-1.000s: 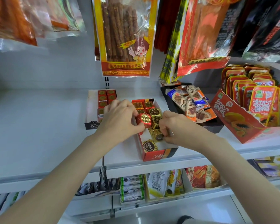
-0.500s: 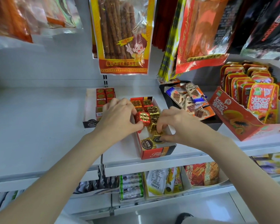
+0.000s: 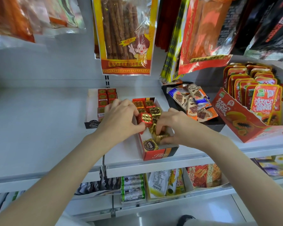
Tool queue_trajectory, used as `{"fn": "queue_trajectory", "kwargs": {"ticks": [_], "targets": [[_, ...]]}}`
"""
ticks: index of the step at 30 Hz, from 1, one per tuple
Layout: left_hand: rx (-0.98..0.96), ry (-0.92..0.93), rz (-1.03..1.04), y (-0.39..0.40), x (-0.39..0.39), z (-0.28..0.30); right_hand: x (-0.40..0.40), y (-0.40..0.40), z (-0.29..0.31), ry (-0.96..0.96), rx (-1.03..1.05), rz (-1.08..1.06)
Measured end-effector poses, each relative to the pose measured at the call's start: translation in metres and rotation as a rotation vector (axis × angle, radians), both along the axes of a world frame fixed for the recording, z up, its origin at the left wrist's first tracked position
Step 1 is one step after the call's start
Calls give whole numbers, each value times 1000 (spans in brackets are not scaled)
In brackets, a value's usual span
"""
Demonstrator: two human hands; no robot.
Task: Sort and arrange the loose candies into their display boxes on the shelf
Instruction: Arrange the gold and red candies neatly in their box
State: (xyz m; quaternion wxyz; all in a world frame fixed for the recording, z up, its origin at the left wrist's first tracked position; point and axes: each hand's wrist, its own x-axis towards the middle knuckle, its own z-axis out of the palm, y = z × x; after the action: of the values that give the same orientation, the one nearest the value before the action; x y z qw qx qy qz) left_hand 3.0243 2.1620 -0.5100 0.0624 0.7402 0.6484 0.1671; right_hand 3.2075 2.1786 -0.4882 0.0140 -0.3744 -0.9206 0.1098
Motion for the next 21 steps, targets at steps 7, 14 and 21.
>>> {"fn": "queue_trajectory", "kwargs": {"ticks": [7,14,21], "targets": [[-7,-11,-17,0,-4,-2,-6,1,4,-59,58,3],[-10,-6,-19,2,-4,-1,-19,-6,4,-42,-237,29],[-23,-27,-24,1,-8,-1,-3,1,19,126,-200,-6]]}}
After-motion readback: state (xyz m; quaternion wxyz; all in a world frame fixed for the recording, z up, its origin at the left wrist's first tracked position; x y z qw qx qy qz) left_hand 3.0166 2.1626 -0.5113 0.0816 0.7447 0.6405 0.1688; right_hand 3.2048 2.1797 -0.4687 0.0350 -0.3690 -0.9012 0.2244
